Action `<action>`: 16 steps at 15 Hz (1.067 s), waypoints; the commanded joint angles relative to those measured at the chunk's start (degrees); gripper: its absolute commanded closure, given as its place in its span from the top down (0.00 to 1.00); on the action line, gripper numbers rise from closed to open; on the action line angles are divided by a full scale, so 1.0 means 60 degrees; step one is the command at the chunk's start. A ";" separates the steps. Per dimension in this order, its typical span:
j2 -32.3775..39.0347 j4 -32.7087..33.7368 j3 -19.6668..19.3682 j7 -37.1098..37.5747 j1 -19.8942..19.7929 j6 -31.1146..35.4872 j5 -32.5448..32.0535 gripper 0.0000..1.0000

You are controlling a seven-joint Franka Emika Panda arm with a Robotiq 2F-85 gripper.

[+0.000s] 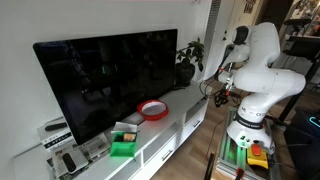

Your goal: Pick up the black remote from the far right compartment in the tv stand and put it on the top surface of the tv stand

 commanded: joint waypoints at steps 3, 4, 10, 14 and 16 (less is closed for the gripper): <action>-0.2037 -0.1713 0.0390 -0.0568 -0.0341 -0.0250 -0.0611 0.05; -0.2202 -0.1774 0.0476 -0.0685 -0.0357 -0.0480 -0.0577 0.05; -0.2770 -0.1584 0.0811 -0.1766 -0.0153 -0.2367 -0.0388 0.05; -0.2484 -0.1201 0.1303 -0.2916 -0.0063 -0.3123 0.0427 0.05; -0.2150 -0.0833 0.1523 -0.3350 -0.0004 -0.3638 0.0948 0.05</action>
